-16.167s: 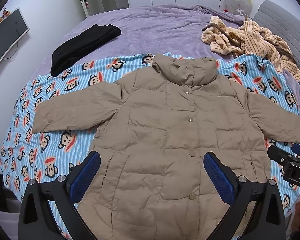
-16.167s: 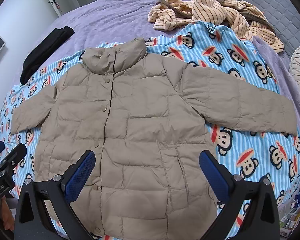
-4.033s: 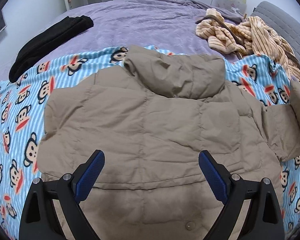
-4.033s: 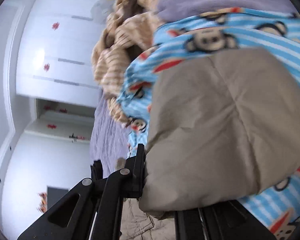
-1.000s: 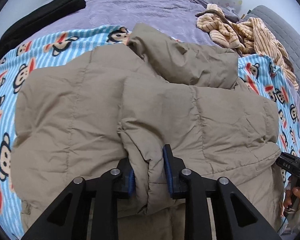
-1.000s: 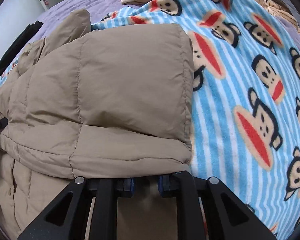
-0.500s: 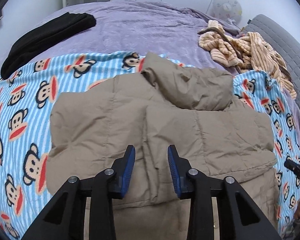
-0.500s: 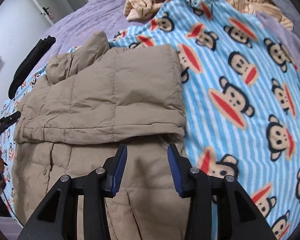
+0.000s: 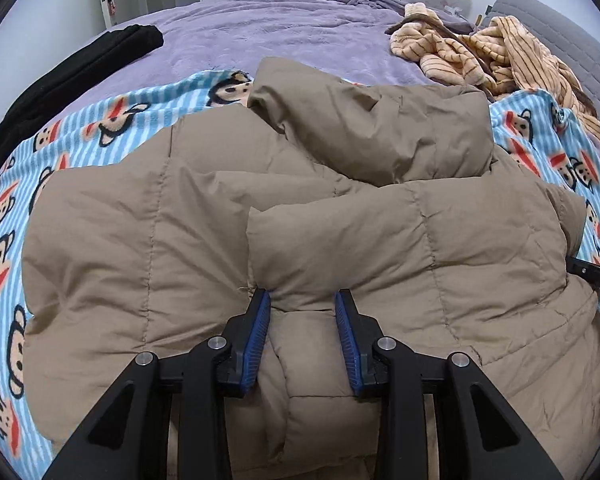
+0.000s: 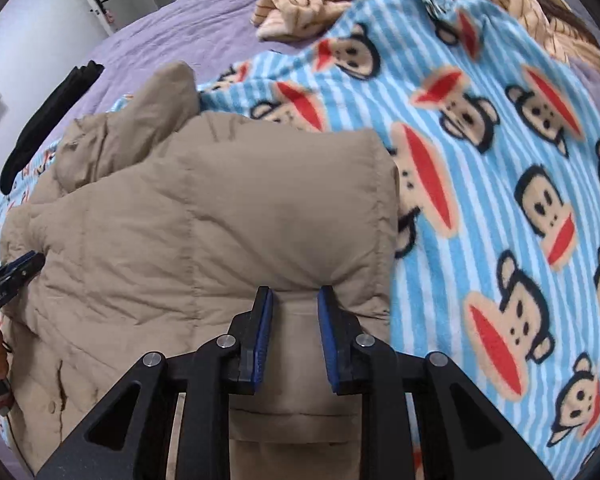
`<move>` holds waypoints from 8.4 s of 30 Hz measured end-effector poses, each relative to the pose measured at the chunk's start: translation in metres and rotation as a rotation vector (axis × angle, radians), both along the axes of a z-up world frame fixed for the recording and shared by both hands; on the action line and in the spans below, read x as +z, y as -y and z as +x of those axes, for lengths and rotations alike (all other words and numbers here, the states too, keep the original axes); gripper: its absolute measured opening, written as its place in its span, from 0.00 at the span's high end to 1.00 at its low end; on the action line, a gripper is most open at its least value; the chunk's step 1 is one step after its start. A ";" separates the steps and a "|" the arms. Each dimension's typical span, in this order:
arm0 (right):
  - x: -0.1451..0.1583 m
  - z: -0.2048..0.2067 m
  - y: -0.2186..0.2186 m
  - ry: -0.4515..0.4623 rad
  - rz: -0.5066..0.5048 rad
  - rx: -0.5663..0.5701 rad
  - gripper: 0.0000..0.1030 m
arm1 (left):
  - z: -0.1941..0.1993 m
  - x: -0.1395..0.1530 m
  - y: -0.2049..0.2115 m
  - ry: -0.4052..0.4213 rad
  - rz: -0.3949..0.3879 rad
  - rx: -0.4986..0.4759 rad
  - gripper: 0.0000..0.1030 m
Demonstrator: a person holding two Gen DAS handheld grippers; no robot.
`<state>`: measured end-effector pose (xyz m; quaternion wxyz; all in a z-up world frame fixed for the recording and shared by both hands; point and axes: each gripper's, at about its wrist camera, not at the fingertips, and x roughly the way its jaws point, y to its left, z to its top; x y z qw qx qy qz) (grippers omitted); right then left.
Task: Fold large clothes
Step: 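Release the sleeve and smooth the folded jacket with both tools, then move both tools to the jacket hem and grasp it, then lift the held hem with both tools and fold it toward the collar, then lower the folded hem onto the jacket and open both tools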
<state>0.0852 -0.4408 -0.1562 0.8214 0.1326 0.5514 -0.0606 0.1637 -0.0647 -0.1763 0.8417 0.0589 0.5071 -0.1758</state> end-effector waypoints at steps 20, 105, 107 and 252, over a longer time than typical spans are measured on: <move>0.016 -0.046 -0.004 -0.023 -0.057 -0.072 0.31 | -0.025 0.030 -0.036 -0.028 0.059 0.112 0.44; 0.050 -0.346 -0.120 -0.258 0.547 -0.468 0.01 | -0.317 0.062 -0.200 -0.453 -0.079 0.231 0.01; 0.041 -0.355 -0.113 -0.253 0.594 -0.511 0.05 | -0.318 0.059 -0.210 -0.463 -0.119 0.264 0.01; -0.009 0.116 0.029 0.044 0.159 -0.185 0.96 | 0.153 -0.015 -0.116 0.042 0.043 0.351 0.42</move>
